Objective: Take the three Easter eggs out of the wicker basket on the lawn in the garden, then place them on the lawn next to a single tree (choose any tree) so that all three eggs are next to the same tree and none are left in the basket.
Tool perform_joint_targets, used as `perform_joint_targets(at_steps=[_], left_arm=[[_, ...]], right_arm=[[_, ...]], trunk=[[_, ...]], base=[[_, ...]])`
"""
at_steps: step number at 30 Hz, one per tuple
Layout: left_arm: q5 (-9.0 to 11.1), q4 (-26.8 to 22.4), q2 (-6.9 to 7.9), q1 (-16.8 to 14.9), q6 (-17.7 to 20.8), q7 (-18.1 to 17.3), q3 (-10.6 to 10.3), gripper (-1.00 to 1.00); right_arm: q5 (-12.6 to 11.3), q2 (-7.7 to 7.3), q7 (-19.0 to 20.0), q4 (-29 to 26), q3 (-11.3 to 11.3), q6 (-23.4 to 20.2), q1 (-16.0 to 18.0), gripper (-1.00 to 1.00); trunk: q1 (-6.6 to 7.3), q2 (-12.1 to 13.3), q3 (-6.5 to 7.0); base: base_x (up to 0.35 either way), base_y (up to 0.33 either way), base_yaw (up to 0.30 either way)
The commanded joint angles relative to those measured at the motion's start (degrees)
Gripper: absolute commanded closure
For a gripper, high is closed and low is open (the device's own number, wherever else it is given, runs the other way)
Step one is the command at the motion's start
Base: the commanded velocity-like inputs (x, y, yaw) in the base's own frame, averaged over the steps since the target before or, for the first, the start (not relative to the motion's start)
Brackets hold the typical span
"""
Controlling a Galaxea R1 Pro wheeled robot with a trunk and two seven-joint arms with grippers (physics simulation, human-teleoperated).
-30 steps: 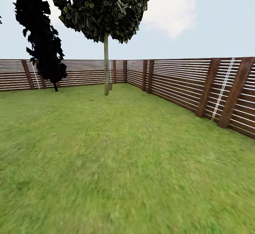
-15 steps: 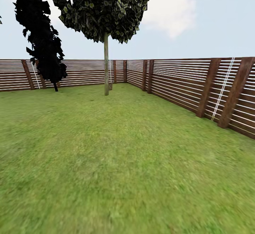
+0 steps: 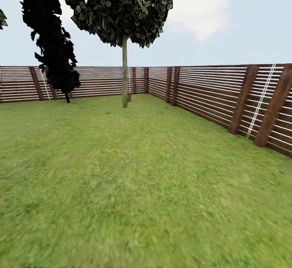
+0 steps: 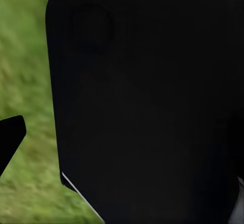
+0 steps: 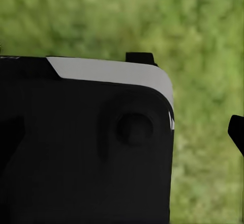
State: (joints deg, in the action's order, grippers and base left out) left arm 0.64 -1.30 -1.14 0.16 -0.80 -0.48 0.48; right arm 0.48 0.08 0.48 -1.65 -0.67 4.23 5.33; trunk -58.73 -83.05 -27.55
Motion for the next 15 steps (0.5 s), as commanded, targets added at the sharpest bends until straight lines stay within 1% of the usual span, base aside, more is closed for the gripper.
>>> perform_joint_targets(at_steps=[1,15], left_arm=[[0.07,-0.08,0.0,0.02,-0.08,-0.05,0.05,-1.0],[0.07,-0.11,0.0,0.02,-0.17,-0.05,0.05,-1.0]], right_arm=[[0.05,0.0,0.05,0.03,-0.06,0.15,0.03,-1.0],[0.05,0.03,0.05,-0.02,-0.04,0.5,0.03,-1.0]], trunk=[[0.0,-0.03,-0.13],[0.0,-0.03,-1.33]], base=[[0.0,0.0,0.119],[0.0,0.0,0.12]])
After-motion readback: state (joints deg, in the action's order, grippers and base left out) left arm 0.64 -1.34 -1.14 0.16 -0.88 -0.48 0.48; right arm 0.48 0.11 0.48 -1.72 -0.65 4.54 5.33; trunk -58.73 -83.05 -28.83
